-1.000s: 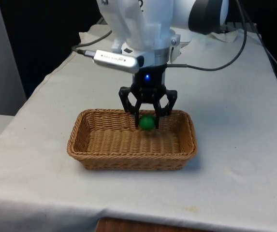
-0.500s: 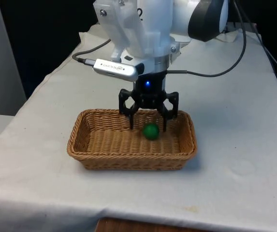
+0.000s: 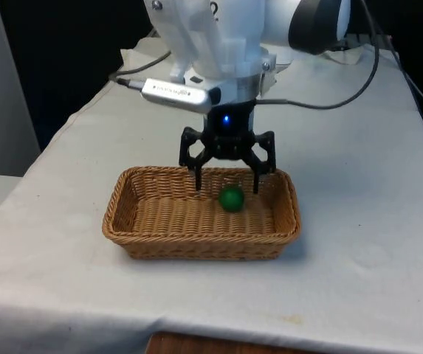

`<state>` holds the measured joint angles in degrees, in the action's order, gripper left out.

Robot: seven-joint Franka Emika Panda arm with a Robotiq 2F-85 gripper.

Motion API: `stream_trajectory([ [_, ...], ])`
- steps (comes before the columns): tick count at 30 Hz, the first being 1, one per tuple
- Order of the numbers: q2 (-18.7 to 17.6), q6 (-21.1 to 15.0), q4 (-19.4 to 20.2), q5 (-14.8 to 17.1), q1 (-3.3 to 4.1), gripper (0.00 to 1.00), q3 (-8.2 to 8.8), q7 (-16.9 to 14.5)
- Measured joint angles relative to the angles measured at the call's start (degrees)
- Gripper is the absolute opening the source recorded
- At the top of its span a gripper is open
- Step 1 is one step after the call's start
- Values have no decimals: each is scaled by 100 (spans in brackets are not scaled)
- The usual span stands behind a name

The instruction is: Pick up the ball and place it into the basket.

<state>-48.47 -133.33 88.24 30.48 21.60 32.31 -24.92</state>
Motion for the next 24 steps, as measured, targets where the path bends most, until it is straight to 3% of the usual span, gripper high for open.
stream_trajectory([
  [15, 773, 292, 395, -355, 183, 100, 97, 80],
  [24, 1369, 292, 871, -785, 338, 100, 92, 195],
])
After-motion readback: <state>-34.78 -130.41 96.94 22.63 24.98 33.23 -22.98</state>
